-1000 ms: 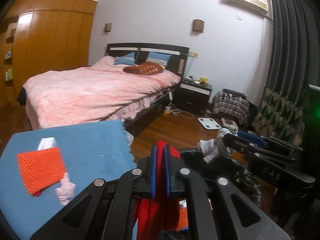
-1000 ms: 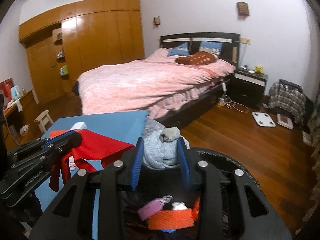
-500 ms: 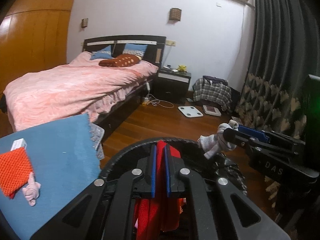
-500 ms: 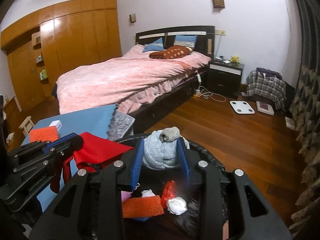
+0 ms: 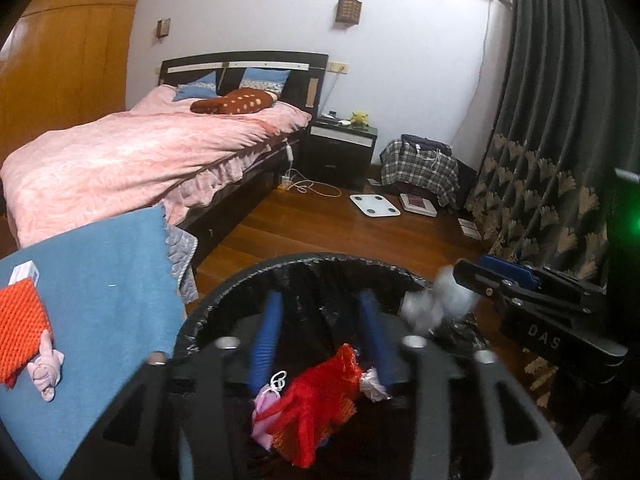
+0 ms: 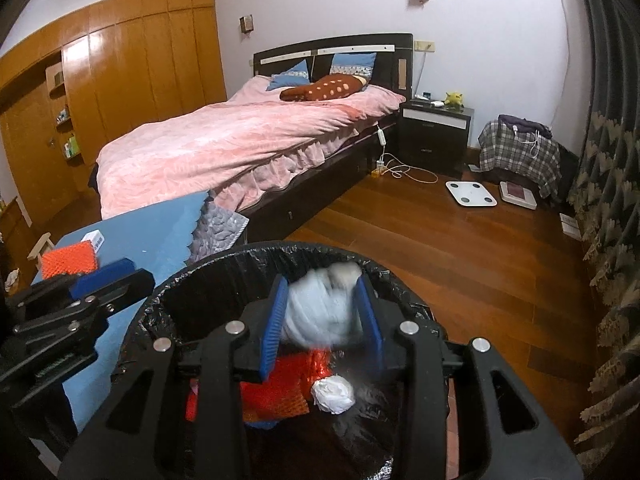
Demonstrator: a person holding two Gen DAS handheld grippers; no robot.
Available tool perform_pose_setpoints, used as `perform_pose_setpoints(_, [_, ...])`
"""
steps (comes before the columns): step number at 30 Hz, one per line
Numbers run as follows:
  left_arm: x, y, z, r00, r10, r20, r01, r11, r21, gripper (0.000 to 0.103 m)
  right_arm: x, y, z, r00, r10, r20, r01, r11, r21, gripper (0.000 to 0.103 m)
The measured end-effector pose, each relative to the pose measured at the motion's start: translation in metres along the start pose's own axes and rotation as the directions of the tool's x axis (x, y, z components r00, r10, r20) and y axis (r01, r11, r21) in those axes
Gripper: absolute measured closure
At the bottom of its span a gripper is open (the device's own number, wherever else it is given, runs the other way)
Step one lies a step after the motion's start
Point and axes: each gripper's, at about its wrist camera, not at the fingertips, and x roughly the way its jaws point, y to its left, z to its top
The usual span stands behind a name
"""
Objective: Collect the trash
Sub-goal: 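Carry the glove and grey sock over the bin and release both, then return both grippers to the table and grasp the pink sock with the right gripper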
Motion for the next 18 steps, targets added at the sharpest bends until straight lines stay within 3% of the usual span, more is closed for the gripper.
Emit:
perform_pose_setpoints(1, [-0.001, 0.002, 0.000, 1.000, 0.005, 0.002, -0.005, 1.000, -0.001, 0.052, 0.000, 0.000, 0.001, 1.000, -0.003, 0.000, 0.003, 1.000, 0.000, 0.048])
perform_pose_setpoints(5, [-0.008, 0.015, -0.001, 0.999, 0.042, 0.017, -0.042, 0.999, -0.010, 0.037, -0.001, 0.004, 0.002, 1.000, -0.014, 0.010, 0.014, 1.000, -0.006, 0.029])
perform_pose_setpoints(6, [-0.011, 0.020, -0.002, 0.998, 0.057, 0.022, -0.057, 0.998, -0.013, 0.033, -0.001, 0.006, 0.003, 1.000, -0.018, 0.013, 0.018, 1.000, -0.007, 0.017])
perform_pose_setpoints(7, [-0.014, 0.025, -0.003, 0.998, 0.066, 0.024, -0.066, 0.998, -0.014, 0.031, -0.002, 0.007, 0.003, 1.000, -0.020, 0.018, 0.020, 1.000, -0.008, 0.013])
perform_pose_setpoints(18, [-0.052, 0.087, -0.009, 0.972, 0.224, 0.065, -0.220, 0.973, -0.071, 0.010, 0.003, 0.037, 0.008, 0.999, 0.034, 0.024, -0.034, 0.999, -0.008, 0.007])
